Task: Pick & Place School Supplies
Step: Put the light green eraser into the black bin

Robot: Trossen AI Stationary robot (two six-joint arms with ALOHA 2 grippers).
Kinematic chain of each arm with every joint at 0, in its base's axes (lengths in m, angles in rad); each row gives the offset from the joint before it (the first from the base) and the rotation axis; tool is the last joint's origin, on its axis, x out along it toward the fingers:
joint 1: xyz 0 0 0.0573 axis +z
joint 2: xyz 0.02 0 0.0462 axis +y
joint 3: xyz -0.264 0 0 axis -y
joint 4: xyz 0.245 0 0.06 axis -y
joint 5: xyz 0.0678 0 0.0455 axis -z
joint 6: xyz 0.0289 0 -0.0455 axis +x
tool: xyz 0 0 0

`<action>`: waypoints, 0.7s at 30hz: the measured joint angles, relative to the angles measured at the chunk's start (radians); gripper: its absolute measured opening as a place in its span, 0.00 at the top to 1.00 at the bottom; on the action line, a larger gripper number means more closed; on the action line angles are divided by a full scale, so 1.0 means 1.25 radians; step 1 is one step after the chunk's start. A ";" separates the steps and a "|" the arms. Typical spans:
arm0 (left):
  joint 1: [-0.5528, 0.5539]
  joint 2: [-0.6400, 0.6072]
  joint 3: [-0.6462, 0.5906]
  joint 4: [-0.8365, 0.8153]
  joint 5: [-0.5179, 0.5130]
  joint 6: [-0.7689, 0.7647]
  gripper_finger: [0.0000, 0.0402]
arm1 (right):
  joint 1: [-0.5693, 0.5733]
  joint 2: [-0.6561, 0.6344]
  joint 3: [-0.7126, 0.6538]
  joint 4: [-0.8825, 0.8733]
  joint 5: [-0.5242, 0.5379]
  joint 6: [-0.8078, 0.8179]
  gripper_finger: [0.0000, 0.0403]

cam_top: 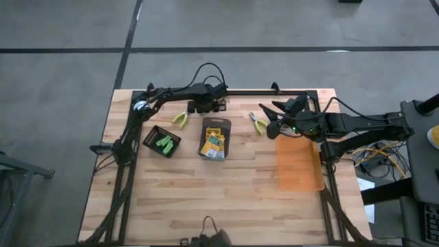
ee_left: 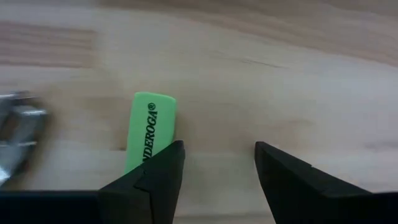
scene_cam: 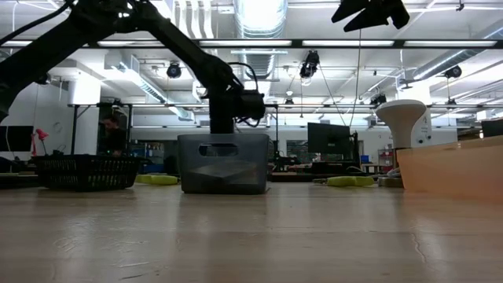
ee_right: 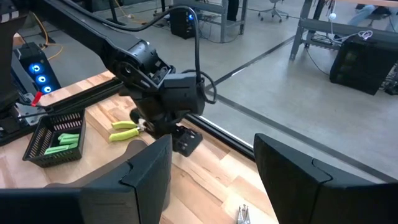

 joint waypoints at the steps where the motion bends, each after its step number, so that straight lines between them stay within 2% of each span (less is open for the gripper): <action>1: 0.002 -0.001 0.000 -0.016 -0.012 -0.014 0.49 | 0.000 0.000 0.000 0.000 0.000 0.000 0.44; 5: 0.003 -0.012 -0.003 -0.079 -0.056 -0.051 0.49 | 0.000 0.000 0.000 0.000 0.000 0.000 0.44; 14: 0.003 -0.042 -0.002 -0.078 -0.065 -0.026 0.49 | 0.000 0.000 0.000 0.000 0.000 0.000 0.44; 21: 0.004 -0.083 0.000 -0.144 -0.118 -0.033 0.49 | 0.000 0.000 0.000 0.000 0.000 0.000 0.44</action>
